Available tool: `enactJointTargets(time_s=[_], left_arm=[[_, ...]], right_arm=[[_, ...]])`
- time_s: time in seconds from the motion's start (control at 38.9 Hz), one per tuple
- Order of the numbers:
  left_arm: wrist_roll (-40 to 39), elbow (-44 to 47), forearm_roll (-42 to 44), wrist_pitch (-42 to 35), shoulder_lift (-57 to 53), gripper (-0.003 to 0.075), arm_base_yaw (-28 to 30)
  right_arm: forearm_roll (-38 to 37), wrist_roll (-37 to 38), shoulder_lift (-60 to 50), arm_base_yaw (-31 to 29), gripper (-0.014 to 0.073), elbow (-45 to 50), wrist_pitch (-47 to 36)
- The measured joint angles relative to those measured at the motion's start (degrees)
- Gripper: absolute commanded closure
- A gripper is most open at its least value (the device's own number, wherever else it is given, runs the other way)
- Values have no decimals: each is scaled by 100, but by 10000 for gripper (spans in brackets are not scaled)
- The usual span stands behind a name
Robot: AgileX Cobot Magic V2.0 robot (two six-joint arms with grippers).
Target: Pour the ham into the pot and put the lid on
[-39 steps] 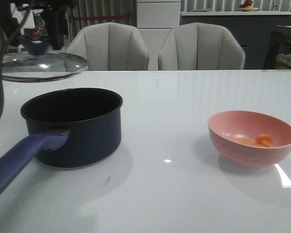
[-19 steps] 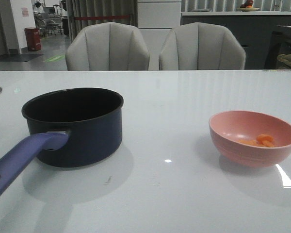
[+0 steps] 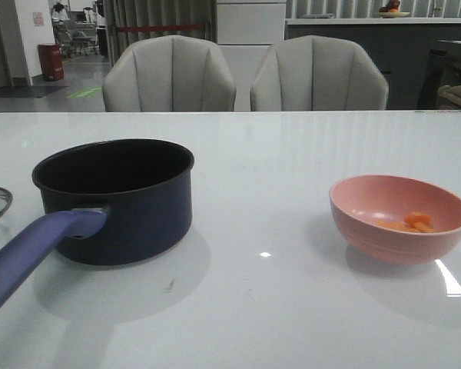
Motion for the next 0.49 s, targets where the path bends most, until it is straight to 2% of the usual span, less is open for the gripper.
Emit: enactJointTargets(time_s=[0.13, 0.28, 0.49], left_arm=[[21, 0, 0, -26, 170, 354, 0], [156, 0, 0, 11, 310, 213, 0], [190, 0, 0, 99, 337, 202, 0]], right_arm=[[0, 0, 0, 0, 413, 0, 13], [0, 0, 0, 0, 413, 0, 13], [0, 0, 0, 0, 413, 0, 13]])
